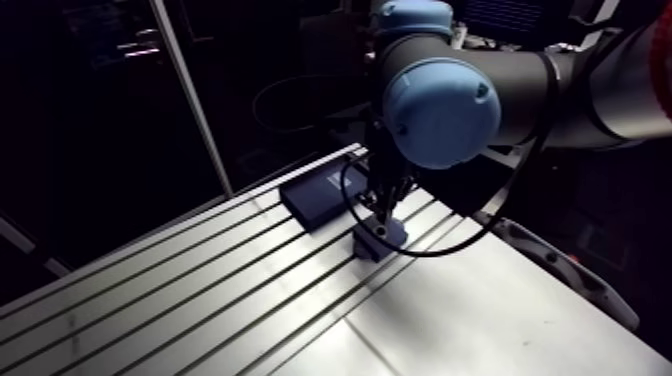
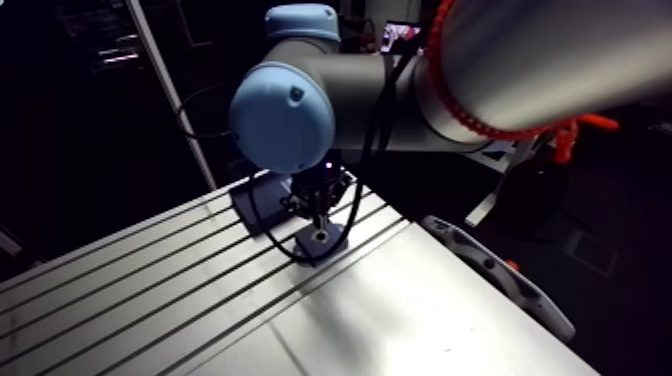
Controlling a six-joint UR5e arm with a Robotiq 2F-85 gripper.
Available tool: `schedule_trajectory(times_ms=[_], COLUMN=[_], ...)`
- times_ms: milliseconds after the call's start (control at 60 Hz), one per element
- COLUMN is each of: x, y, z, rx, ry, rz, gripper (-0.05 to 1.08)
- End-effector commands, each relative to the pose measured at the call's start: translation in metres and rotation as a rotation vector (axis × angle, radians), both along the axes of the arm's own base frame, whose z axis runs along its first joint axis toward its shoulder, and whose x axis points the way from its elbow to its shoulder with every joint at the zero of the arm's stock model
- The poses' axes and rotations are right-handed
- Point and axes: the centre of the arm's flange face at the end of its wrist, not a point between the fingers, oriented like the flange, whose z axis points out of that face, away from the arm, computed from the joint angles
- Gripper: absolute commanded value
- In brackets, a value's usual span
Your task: Pick up the bearing and press it into the housing until flush.
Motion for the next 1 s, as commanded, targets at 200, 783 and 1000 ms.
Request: schedule_trajectory(times_ms=[200,783,1000], x=[0.004,0.003,0.001], y=[-0.002,-0.002,0.001], z=[0.03,0.114,0.159], rx=[0.007,-0.04,-0.023], ry=[0.006,-0.074,-0.067], rz=[0.013,0.014,0.005], gripper=[1.02,0.0,0.0])
